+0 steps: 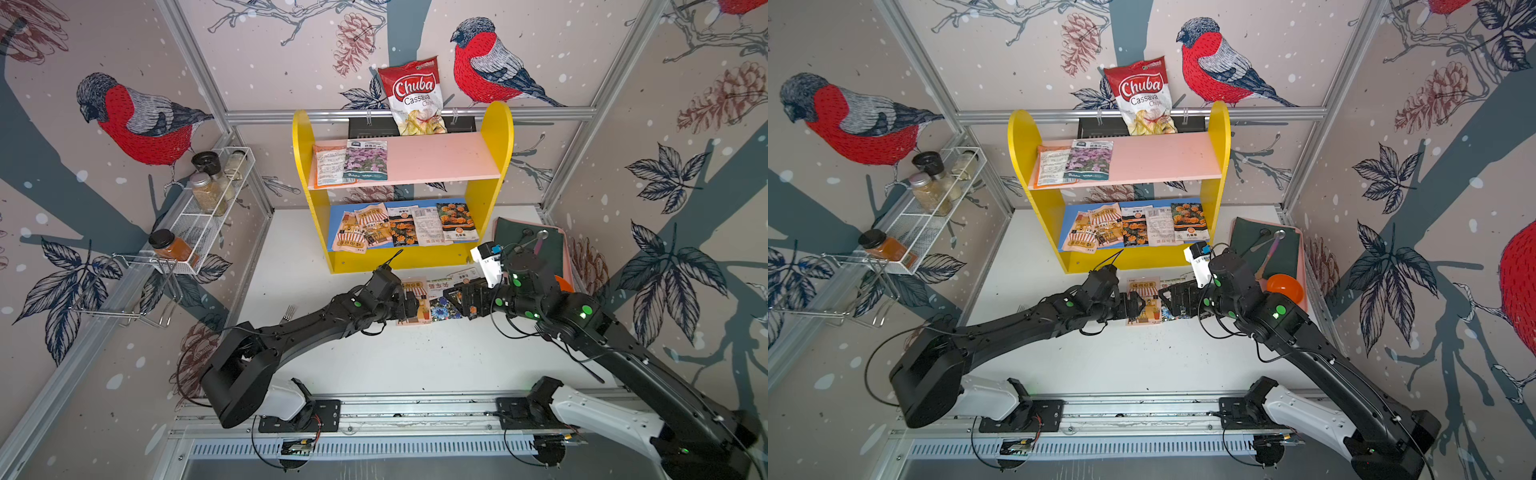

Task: Take the seed bag off the shelf
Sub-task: Place the seed packet at the center of the board.

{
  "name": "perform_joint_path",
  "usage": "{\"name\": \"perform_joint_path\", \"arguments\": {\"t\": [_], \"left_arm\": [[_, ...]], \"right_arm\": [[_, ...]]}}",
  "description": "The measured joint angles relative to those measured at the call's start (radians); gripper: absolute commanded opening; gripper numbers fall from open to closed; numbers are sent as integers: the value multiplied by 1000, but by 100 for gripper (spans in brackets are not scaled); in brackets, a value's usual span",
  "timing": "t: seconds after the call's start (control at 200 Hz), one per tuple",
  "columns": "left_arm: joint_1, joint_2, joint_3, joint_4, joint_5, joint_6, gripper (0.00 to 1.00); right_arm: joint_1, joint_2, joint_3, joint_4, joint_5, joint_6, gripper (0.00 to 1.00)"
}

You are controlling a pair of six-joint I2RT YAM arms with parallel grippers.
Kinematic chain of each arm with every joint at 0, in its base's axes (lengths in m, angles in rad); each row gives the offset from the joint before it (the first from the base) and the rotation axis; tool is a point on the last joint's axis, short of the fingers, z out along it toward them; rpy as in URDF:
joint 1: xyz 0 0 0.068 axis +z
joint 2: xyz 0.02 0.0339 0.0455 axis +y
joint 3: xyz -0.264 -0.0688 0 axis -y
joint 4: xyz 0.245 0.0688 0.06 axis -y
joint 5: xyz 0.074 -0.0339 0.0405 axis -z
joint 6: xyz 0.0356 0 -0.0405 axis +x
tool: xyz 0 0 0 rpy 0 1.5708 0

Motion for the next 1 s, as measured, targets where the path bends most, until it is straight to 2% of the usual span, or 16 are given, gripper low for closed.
{"name": "perform_joint_path", "arguments": {"t": [0.255,0.54,0.755,1.001], "left_arm": [[13,-219,61,-17,-44,81,96],[145,-389,163,-17,-16,130,96],[202,-401,332,-70,-19,181,96],[275,-291,605,-182,-69,260,94]], "right_arm": [[0,-7,5,115,14,59,100],[0,79,106,291,75,135,100],[4,224,269,362,85,156,100],[5,319,400,392,85,145,100]]}}
